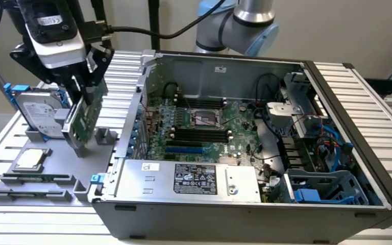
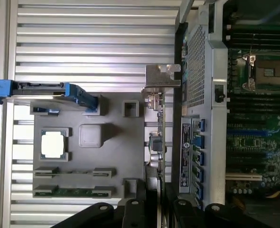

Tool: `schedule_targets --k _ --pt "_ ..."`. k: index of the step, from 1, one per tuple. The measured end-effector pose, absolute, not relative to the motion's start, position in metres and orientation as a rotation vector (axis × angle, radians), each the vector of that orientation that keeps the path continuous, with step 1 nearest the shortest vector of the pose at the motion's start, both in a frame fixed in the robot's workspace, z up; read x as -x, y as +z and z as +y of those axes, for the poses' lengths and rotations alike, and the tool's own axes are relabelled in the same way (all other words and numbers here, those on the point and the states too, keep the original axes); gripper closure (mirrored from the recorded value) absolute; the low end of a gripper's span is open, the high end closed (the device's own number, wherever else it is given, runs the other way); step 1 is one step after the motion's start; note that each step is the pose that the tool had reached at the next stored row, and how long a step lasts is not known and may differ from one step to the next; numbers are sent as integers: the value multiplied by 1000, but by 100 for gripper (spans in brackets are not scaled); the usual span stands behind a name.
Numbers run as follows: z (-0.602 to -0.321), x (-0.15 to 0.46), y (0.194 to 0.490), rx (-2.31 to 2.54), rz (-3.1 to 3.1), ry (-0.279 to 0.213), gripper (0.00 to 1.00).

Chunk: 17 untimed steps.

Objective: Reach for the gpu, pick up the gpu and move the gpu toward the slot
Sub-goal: 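Pick up the gpu and move the gpu toward the slot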

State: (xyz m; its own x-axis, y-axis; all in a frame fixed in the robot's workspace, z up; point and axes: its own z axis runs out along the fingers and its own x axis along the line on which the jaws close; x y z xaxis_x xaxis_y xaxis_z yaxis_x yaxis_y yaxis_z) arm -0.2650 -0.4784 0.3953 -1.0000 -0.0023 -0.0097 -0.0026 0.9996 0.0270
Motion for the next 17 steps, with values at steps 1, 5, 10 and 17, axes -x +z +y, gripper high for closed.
schedule_targets --k 1,5,10,17 --pt "-478 262 400 5 3132 44 74" --pt "-479 246 418 8 3135 49 74" --pt "-479 224 435 8 3144 55 74" --pt "-479 192 441 8 3155 61 74"
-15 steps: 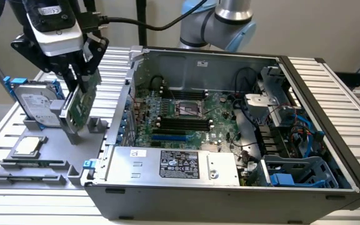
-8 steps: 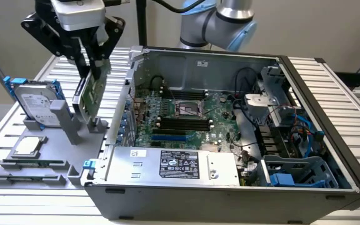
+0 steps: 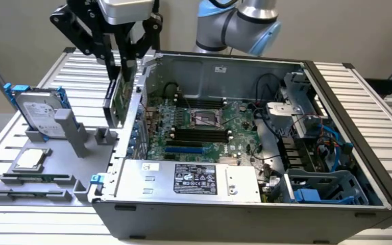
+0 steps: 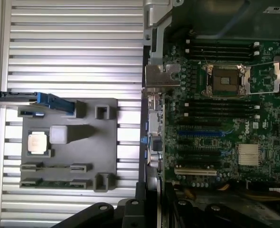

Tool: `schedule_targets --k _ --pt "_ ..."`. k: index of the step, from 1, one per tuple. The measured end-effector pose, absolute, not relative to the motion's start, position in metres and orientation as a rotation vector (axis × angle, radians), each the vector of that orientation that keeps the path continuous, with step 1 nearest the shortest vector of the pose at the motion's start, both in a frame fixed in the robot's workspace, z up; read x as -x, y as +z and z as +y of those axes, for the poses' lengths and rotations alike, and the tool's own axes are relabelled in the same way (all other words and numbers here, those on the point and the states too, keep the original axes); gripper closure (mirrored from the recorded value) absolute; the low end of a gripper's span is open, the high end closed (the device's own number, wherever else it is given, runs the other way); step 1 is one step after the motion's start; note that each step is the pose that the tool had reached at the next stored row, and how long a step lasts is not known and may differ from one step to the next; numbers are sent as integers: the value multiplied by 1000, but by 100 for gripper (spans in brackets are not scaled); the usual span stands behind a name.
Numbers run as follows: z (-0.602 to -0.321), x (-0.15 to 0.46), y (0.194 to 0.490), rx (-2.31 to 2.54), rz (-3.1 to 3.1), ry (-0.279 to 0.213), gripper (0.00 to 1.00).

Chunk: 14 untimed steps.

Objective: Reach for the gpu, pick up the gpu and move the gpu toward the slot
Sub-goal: 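Pick up the gpu and move the gpu toward the slot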

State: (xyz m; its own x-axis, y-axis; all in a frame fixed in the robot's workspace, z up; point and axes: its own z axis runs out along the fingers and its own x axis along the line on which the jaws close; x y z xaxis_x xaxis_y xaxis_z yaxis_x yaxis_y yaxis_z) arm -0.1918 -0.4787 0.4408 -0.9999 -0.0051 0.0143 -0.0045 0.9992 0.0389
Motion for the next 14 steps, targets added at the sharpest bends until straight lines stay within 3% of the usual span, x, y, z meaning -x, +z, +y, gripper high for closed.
schedule_targets --k 14 --pt "-478 128 439 -7 -3117 -61 74"
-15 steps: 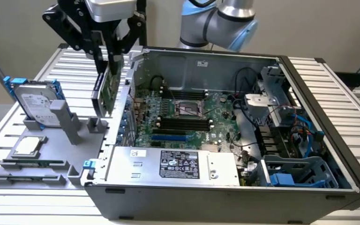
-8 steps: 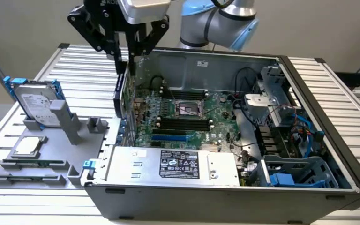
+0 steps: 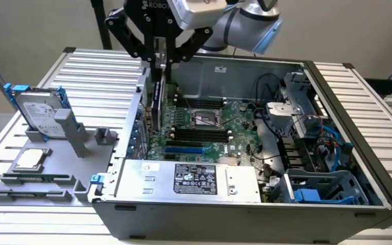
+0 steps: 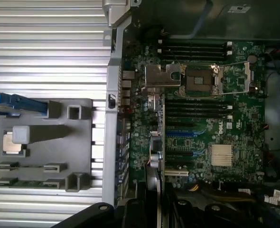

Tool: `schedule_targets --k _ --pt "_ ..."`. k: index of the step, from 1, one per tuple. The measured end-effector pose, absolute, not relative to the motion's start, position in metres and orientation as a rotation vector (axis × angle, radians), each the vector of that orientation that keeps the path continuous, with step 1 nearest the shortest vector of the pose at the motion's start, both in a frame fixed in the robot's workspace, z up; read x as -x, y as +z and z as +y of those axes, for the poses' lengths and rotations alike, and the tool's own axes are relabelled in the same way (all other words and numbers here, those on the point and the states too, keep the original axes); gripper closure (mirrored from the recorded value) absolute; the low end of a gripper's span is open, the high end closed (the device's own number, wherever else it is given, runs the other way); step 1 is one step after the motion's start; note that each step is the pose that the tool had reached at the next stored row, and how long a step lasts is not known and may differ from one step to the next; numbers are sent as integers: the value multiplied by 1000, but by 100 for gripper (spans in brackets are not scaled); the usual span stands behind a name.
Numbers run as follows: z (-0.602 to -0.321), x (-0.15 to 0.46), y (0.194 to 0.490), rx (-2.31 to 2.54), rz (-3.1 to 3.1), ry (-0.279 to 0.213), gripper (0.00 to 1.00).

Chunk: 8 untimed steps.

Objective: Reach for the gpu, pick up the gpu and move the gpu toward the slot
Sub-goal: 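Pick up the gpu and move the gpu toward the slot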

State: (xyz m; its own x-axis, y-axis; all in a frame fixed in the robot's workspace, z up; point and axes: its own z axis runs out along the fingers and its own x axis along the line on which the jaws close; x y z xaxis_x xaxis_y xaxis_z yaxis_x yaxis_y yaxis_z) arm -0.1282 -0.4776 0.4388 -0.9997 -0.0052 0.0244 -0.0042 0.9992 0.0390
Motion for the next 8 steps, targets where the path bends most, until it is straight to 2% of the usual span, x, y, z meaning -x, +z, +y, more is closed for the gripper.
schedule_targets --k 8 --pt "-472 92 434 -7 -3113 -61 74"
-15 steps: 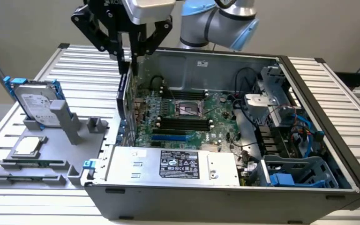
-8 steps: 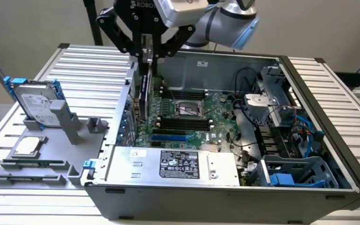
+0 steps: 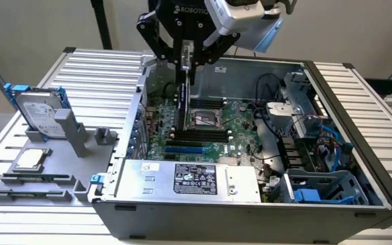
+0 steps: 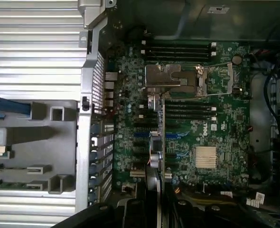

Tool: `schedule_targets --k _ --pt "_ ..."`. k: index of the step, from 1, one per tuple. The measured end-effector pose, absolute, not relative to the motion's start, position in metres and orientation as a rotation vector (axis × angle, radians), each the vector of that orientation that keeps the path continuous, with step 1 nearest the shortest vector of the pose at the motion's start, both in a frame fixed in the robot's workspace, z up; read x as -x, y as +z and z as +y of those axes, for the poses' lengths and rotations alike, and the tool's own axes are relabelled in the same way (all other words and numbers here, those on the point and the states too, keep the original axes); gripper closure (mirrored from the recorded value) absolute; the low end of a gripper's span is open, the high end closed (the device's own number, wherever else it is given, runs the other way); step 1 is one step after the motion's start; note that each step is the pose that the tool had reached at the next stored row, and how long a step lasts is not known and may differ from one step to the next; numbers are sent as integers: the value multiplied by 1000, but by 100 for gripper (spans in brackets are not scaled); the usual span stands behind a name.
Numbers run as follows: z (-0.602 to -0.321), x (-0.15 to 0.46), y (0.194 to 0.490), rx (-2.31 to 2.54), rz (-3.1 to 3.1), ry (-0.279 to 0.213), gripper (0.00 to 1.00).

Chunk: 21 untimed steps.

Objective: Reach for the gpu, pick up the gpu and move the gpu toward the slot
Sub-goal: 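Pick up the gpu and move the gpu toward the slot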

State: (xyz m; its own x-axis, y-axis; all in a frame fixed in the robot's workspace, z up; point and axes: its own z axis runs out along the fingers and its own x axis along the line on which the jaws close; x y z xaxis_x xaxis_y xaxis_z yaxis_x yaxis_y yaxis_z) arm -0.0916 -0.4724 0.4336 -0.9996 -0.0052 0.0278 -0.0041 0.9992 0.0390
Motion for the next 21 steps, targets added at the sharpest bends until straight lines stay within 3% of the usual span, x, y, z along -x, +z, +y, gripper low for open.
schedule_targets --k 21 --pt "-438 33 418 -7 -3111 -61 74"
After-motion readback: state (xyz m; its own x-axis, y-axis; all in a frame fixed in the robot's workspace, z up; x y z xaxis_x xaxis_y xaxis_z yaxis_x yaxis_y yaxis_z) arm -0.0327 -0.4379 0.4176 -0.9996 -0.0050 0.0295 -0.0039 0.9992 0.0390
